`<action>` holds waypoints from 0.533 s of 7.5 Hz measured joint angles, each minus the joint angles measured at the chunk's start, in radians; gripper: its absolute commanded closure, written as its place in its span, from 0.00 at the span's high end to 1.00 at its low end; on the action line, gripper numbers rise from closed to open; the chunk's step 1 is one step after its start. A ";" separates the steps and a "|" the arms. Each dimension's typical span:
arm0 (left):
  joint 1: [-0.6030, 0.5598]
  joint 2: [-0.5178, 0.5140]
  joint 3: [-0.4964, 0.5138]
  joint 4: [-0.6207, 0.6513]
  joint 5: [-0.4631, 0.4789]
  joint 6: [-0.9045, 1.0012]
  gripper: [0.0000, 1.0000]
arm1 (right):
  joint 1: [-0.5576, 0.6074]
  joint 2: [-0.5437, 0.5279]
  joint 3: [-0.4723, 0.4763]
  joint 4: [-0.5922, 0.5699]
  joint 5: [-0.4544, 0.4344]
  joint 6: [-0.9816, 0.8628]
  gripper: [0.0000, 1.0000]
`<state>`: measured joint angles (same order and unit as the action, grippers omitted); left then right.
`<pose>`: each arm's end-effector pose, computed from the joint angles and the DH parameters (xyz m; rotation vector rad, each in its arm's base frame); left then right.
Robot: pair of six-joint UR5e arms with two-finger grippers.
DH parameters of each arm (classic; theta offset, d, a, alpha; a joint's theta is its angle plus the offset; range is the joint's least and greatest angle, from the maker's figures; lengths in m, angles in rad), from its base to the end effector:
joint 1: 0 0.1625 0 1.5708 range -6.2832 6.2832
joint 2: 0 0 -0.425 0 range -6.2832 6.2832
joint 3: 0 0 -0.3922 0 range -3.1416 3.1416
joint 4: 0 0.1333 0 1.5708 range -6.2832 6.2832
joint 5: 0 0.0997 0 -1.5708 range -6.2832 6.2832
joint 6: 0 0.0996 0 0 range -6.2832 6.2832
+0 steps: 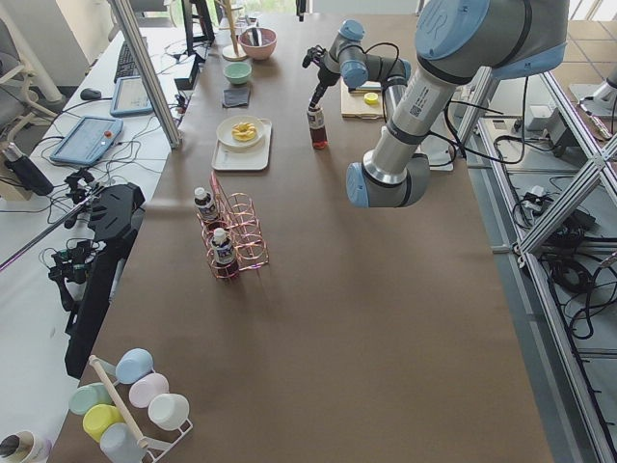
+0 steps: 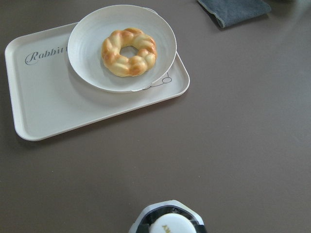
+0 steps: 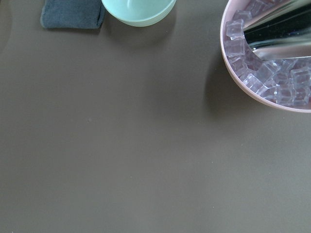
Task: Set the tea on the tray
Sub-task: 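Carry the bottle with the left gripper and set it down before the tray, then open the left gripper and withdraw it while the right arm reaches toward the bottle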
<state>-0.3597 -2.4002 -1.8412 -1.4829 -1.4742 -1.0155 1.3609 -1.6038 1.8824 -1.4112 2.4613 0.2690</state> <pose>0.5378 -0.3549 0.0680 0.5261 0.8687 0.1296 -0.0453 -0.4810 0.4938 0.1891 -0.9470 -0.1406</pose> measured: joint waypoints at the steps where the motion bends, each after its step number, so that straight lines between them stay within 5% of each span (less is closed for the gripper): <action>1: -0.001 0.002 -0.001 -0.001 0.002 0.004 0.97 | -0.006 0.014 0.001 0.001 0.000 0.015 1.00; 4: -0.008 0.002 -0.014 0.003 0.001 0.007 0.97 | -0.060 0.096 0.003 0.001 -0.006 0.117 0.98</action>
<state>-0.3675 -2.3981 -1.8553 -1.4804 -1.4735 -1.0087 1.3008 -1.5074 1.8854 -1.4105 2.4548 0.3863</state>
